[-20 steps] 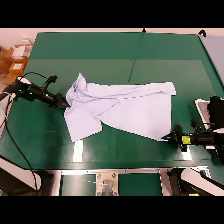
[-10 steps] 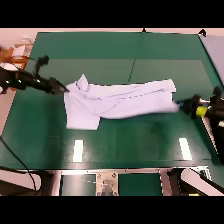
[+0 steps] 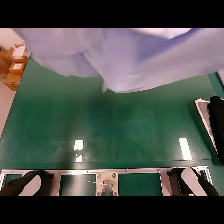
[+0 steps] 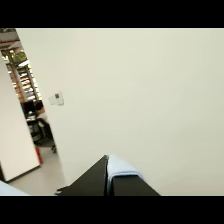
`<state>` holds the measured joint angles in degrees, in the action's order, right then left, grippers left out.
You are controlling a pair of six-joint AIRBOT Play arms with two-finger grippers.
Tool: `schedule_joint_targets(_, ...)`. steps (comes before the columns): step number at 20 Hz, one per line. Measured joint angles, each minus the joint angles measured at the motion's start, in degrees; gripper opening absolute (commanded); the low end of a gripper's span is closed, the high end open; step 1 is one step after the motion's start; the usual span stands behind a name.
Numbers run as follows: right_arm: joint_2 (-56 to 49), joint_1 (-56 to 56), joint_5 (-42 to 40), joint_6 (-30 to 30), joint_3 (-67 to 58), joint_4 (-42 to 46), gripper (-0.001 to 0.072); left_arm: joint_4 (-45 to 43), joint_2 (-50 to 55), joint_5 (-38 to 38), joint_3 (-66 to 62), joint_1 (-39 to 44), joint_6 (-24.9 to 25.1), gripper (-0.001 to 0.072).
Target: Fold the shirts.
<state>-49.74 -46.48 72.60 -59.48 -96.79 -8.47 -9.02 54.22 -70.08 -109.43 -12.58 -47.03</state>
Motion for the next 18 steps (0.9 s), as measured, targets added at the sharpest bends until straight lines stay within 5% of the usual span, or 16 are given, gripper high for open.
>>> schedule_joint_targets(5, 3.0, -4.4, -4.7, -0.3, -10.3, 1.7, 0.0015, -15.2, -11.6, 11.6, -4.4, 0.0, -6.4, 0.0023)
schedule_joint_targets(11, 3.4, -2.8, -6.1, -2.4, -2.9, 11.1, 0.0016, -31.5, -11.4, 9.9, 3.5, 0.0, -17.6, 0.0024)
schedule_joint_targets(15, 0.9, 7.5, -9.8, -0.8, 13.8, 20.1, 0.0015, -31.0, -3.5, 7.1, 17.9, 0.0, -18.2, 0.0024)
schedule_joint_targets(18, -5.3, 16.7, -17.2, 0.7, 28.4, 25.8, 0.0015, -27.0, 6.2, 7.6, 29.5, 0.0, -13.8, 0.0024)
